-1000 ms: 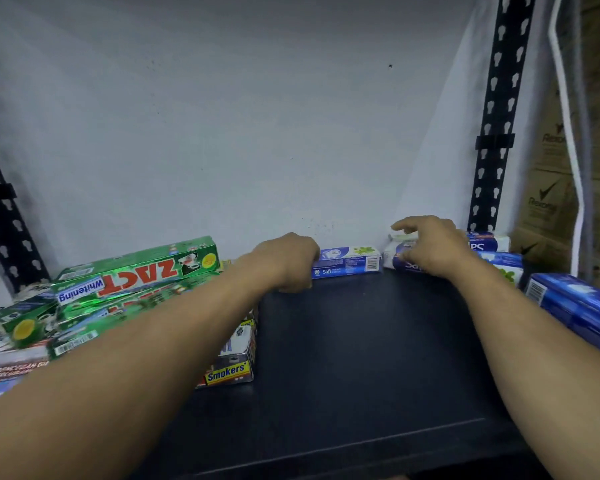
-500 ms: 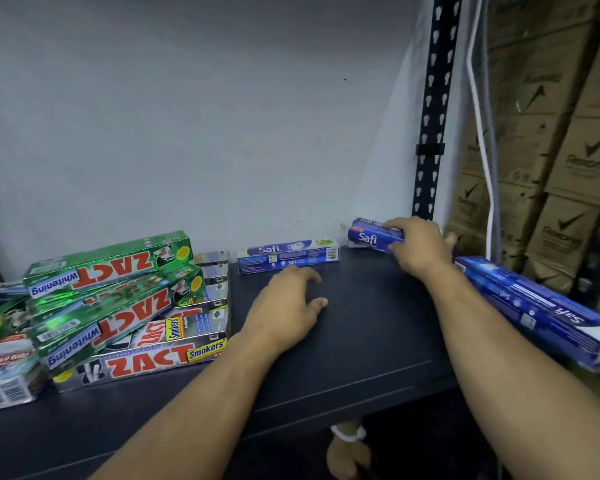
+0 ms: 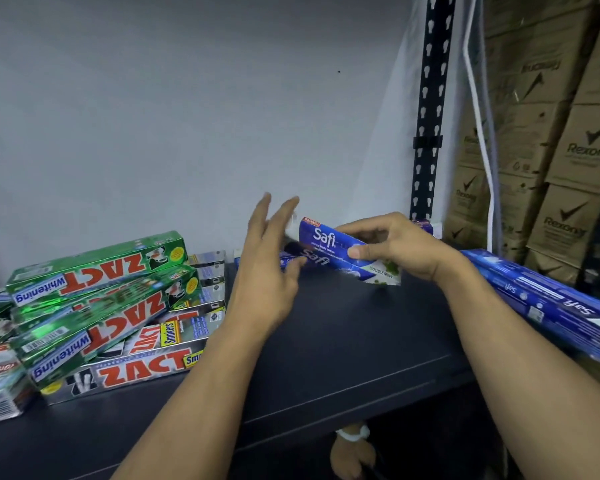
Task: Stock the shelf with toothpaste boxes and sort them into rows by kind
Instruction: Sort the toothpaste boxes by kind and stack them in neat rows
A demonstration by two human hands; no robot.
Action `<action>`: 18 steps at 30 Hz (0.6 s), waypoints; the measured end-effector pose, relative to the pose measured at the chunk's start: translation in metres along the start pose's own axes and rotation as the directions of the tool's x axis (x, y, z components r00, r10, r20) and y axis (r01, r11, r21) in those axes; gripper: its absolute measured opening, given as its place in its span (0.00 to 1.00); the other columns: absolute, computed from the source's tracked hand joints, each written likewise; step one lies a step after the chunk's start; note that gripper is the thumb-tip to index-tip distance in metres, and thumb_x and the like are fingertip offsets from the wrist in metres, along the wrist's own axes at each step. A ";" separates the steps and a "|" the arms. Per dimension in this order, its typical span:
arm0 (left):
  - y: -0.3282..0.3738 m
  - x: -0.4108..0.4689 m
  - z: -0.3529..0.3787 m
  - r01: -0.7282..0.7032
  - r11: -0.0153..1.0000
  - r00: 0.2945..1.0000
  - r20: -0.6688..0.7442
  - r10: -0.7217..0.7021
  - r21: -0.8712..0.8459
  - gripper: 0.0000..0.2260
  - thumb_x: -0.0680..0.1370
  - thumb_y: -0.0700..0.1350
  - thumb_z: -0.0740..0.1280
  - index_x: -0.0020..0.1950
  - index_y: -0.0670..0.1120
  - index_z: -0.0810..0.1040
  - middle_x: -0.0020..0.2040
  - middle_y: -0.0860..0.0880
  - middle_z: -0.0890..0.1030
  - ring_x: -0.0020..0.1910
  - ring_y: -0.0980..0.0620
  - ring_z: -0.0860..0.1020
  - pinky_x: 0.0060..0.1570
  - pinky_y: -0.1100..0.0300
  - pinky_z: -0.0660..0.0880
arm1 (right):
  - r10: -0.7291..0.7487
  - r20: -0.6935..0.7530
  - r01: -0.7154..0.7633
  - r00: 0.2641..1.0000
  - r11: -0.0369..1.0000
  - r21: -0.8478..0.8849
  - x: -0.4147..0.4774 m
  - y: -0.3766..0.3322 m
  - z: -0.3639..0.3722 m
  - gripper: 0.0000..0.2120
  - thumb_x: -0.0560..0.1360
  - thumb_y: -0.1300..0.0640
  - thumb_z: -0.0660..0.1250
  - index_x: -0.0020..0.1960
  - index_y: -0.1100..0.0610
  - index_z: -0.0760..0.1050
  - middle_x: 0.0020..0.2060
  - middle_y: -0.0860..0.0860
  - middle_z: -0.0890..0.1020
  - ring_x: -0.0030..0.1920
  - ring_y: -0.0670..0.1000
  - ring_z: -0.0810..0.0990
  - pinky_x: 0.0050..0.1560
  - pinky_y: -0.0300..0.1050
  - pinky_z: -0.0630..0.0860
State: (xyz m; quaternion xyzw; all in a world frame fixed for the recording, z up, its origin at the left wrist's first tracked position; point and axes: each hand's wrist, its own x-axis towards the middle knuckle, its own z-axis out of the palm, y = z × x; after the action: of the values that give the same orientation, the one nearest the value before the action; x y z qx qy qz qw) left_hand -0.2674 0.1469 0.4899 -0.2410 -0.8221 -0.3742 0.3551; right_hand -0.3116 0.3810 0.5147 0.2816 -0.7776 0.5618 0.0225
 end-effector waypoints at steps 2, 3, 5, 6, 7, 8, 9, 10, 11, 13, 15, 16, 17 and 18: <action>0.002 -0.001 0.000 -0.043 0.999 0.998 0.044 0.043 0.001 0.30 0.78 0.35 0.70 0.75 0.57 0.67 0.75 0.54 0.64 0.66 0.58 0.73 0.55 0.75 0.71 | 0.010 0.026 -0.010 1.000 1.000 0.001 0.001 0.003 -0.002 0.17 0.73 0.68 0.72 0.59 0.55 0.82 0.55 0.53 0.86 0.55 0.53 0.84 0.55 0.45 0.81; 0.003 -0.001 0.001 -0.060 0.998 0.997 0.046 0.060 0.003 0.28 0.78 0.36 0.70 0.73 0.56 0.69 0.70 0.54 0.68 0.63 0.57 0.75 0.56 0.71 0.73 | 0.009 0.031 -0.009 0.999 1.000 0.006 0.002 0.004 -0.004 0.17 0.72 0.68 0.73 0.59 0.55 0.82 0.55 0.54 0.85 0.56 0.55 0.84 0.57 0.47 0.81; 0.005 -0.001 0.001 -0.052 0.999 0.998 0.037 0.052 -0.009 0.24 0.78 0.38 0.71 0.70 0.55 0.72 0.62 0.55 0.71 0.54 0.59 0.78 0.52 0.70 0.74 | 0.007 0.028 -0.007 1.000 1.000 0.010 0.003 0.005 -0.007 0.18 0.72 0.67 0.73 0.60 0.55 0.82 0.54 0.56 0.86 0.55 0.57 0.84 0.57 0.50 0.81; 0.005 -0.001 0.001 -0.037 0.999 0.999 0.034 0.037 -0.006 0.22 0.78 0.39 0.71 0.69 0.56 0.73 0.60 0.55 0.71 0.52 0.62 0.78 0.49 0.71 0.73 | 0.004 0.013 -0.004 1.000 1.000 0.002 0.004 0.006 -0.007 0.18 0.72 0.66 0.73 0.60 0.55 0.82 0.52 0.56 0.86 0.54 0.57 0.85 0.55 0.49 0.81; 0.005 -0.001 0.000 -0.020 1.000 0.999 0.030 0.020 0.007 0.21 0.78 0.41 0.71 0.68 0.57 0.72 0.59 0.56 0.71 0.52 0.65 0.76 0.48 0.73 0.72 | -0.002 -0.014 0.002 1.000 1.000 -0.013 0.005 0.007 -0.006 0.16 0.73 0.65 0.73 0.60 0.55 0.82 0.51 0.56 0.86 0.53 0.56 0.85 0.54 0.47 0.82; 0.005 0.000 0.000 0.000 1.000 1.000 0.024 -0.001 0.024 0.20 0.79 0.44 0.71 0.67 0.58 0.72 0.59 0.57 0.71 0.53 0.66 0.75 0.46 0.74 0.72 | -0.013 -0.054 0.010 0.998 0.999 -0.045 0.006 0.007 -0.005 0.13 0.75 0.63 0.72 0.59 0.54 0.83 0.50 0.54 0.87 0.52 0.54 0.85 0.52 0.46 0.82; 0.005 0.000 0.000 0.023 0.999 1.000 0.015 -0.024 0.036 0.19 0.79 0.46 0.71 0.66 0.59 0.71 0.58 0.57 0.71 0.54 0.67 0.73 0.44 0.74 0.72 | -0.030 -0.100 0.020 0.995 0.995 -0.100 0.007 0.008 -0.003 0.11 0.76 0.59 0.72 0.58 0.52 0.83 0.49 0.52 0.87 0.51 0.51 0.85 0.52 0.45 0.82; 0.005 0.000 -0.001 0.046 0.998 0.999 0.004 -0.046 0.042 0.17 0.79 0.49 0.70 0.65 0.60 0.71 0.57 0.56 0.71 0.55 0.66 0.73 0.43 0.74 0.73 | -0.053 -0.140 0.028 0.989 0.985 -0.171 0.008 0.009 -0.001 0.09 0.77 0.55 0.71 0.57 0.51 0.84 0.49 0.49 0.87 0.52 0.49 0.85 0.53 0.46 0.81; 0.006 0.000 -0.001 0.069 0.996 0.998 -0.006 -0.068 0.048 0.16 0.79 0.50 0.70 0.64 0.60 0.70 0.57 0.56 0.71 0.55 0.64 0.73 0.43 0.72 0.74 | -0.082 -0.167 0.040 0.982 0.970 -0.240 0.009 0.010 0.002 0.09 0.77 0.52 0.71 0.57 0.49 0.84 0.50 0.46 0.86 0.52 0.46 0.84 0.53 0.46 0.80; 0.007 0.000 -0.002 0.126 0.989 0.992 -0.034 -0.124 0.073 0.14 0.79 0.51 0.69 0.63 0.59 0.69 0.58 0.53 0.72 0.54 0.60 0.75 0.43 0.64 0.78 | -0.144 -0.194 0.070 0.970 0.936 -0.345 0.009 0.010 0.008 0.11 0.78 0.48 0.70 0.58 0.47 0.83 0.50 0.44 0.85 0.50 0.40 0.81 0.52 0.41 0.77; 0.006 0.001 -0.002 0.204 0.974 0.977 -0.077 -0.197 0.101 0.13 0.80 0.53 0.68 0.61 0.56 0.69 0.57 0.51 0.73 0.53 0.55 0.76 0.44 0.58 0.78 | -0.182 -0.185 0.099 0.966 0.917 -0.386 0.009 0.008 0.015 0.13 0.77 0.45 0.69 0.60 0.46 0.82 0.49 0.44 0.85 0.47 0.37 0.79 0.51 0.37 0.73; 0.005 0.002 -0.002 0.247 0.964 0.966 -0.098 -0.237 0.099 0.12 0.80 0.54 0.67 0.60 0.54 0.68 0.56 0.50 0.74 0.53 0.53 0.77 0.45 0.55 0.79 | -0.185 -0.166 0.108 0.969 0.915 -0.388 0.009 0.008 0.019 0.14 0.76 0.43 0.70 0.60 0.45 0.81 0.49 0.43 0.84 0.47 0.36 0.79 0.51 0.35 0.72; 0.003 0.002 -0.002 0.290 0.953 0.953 -0.112 -0.280 0.085 0.12 0.80 0.54 0.66 0.59 0.53 0.67 0.56 0.49 0.75 0.52 0.51 0.78 0.46 0.51 0.80 | -0.186 -0.138 0.116 0.973 0.907 -0.405 0.010 0.008 0.024 0.16 0.75 0.41 0.70 0.61 0.44 0.80 0.50 0.42 0.83 0.50 0.36 0.78 0.51 0.34 0.72; 0.002 0.003 -0.002 0.331 0.941 0.939 -0.118 -0.322 0.073 0.13 0.80 0.55 0.66 0.59 0.52 0.66 0.55 0.48 0.76 0.52 0.49 0.79 0.47 0.47 0.80 | -0.190 -0.107 0.122 0.976 0.882 -0.455 0.012 0.010 0.028 0.19 0.73 0.38 0.71 0.62 0.42 0.79 0.52 0.40 0.82 0.53 0.37 0.78 0.54 0.35 0.72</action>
State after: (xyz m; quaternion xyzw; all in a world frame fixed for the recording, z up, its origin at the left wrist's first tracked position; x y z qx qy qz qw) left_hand -0.2670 0.1474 0.4943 -0.0648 -0.8474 -0.4018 0.3411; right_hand -0.3183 0.3538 0.5002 0.2881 -0.8565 0.3841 0.1892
